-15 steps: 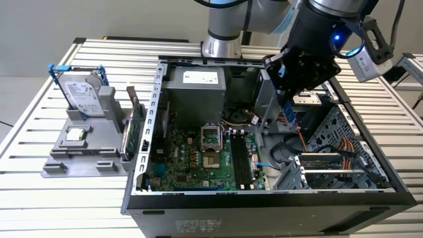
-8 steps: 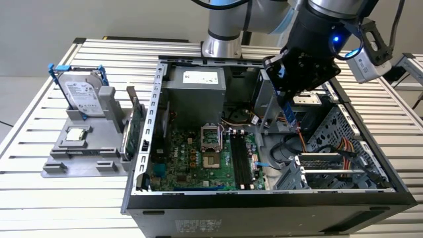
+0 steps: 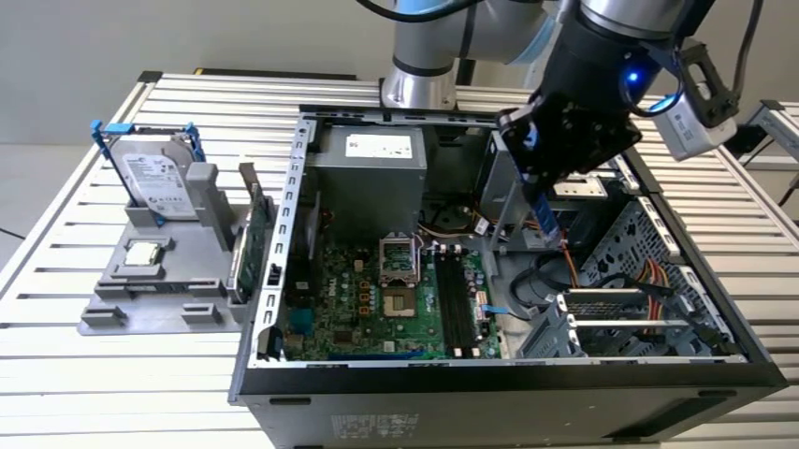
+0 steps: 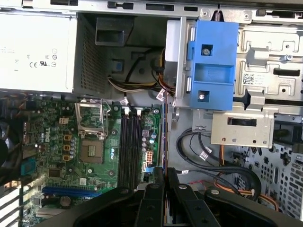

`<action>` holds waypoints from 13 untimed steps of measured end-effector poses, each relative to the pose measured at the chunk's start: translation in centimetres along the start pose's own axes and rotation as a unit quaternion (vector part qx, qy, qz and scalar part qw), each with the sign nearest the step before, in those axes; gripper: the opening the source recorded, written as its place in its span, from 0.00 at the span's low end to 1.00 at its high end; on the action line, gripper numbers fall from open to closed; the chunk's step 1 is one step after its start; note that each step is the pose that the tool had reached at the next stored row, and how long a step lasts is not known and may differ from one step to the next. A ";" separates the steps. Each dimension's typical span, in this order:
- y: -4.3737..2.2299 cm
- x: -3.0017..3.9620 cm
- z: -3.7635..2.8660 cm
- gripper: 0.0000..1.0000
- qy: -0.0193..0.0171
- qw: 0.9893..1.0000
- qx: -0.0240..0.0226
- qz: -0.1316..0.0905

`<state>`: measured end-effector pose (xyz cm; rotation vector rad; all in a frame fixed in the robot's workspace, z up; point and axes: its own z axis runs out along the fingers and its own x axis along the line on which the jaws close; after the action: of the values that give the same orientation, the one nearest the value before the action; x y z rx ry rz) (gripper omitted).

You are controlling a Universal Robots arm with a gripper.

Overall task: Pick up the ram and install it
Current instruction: 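Insert the ram into the slot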

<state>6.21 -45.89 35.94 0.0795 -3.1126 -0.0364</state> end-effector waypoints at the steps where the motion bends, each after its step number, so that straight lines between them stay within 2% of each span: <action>1: 0.00 0.00 0.05 0.00 0.000 1.000 0.000 0.000; 13: -0.01 0.11 0.69 0.00 0.000 1.000 0.002 0.000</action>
<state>6.08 -45.89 35.25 0.0794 -3.1131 -0.0293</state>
